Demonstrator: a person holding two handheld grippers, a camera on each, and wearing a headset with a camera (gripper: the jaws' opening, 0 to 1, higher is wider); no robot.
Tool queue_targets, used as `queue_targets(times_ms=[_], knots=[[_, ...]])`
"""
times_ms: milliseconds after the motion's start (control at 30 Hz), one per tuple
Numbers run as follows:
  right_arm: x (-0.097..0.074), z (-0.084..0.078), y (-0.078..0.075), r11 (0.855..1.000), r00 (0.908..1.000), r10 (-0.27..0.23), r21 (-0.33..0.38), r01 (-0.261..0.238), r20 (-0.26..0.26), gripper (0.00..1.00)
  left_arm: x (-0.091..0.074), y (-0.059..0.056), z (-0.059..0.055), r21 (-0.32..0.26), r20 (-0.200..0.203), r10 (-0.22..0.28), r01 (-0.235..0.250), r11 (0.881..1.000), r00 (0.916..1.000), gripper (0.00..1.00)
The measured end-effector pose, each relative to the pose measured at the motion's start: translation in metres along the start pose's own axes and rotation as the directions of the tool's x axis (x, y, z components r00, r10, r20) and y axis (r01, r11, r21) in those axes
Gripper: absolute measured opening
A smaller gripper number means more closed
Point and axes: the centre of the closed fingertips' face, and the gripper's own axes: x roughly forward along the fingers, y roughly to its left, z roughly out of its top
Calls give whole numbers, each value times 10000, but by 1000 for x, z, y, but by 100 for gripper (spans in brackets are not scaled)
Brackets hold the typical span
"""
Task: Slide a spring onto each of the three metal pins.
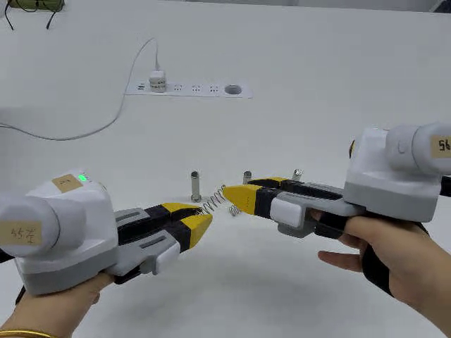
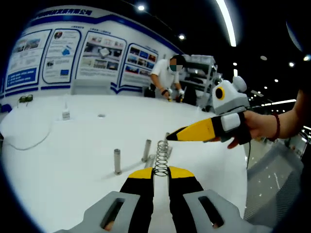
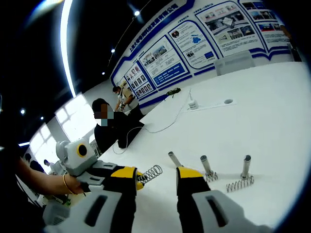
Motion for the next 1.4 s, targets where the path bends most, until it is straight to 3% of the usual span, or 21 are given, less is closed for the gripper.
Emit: queue_targets(times_ms=[367, 667, 1067, 1300, 1400], knots=[[4, -2, 9, 9962, 9989, 412, 763, -427, 215, 28, -4, -8, 12, -304, 660, -190, 210, 9993, 9976, 10], [4, 7, 17, 9764, 9923, 990, 1850, -1113, 746, 21, -6, -15, 20, -309, 930, -462, 493, 9983, 9946, 10], [3, 11, 26, 9600, 9857, 1420, 2300, -1596, 911, 14, -8, -17, 24, -117, 927, -599, 612, 9981, 9939, 10], [4, 10, 29, 9486, 9831, 1634, 2606, -1794, 820, 11, -8, -16, 19, 219, 528, -450, 439, 9988, 9976, 10], [4, 9, 30, 9551, 9841, 1639, 2385, -1758, 689, 11, -7, -17, 19, 367, 481, -406, 388, 9986, 9980, 10]])
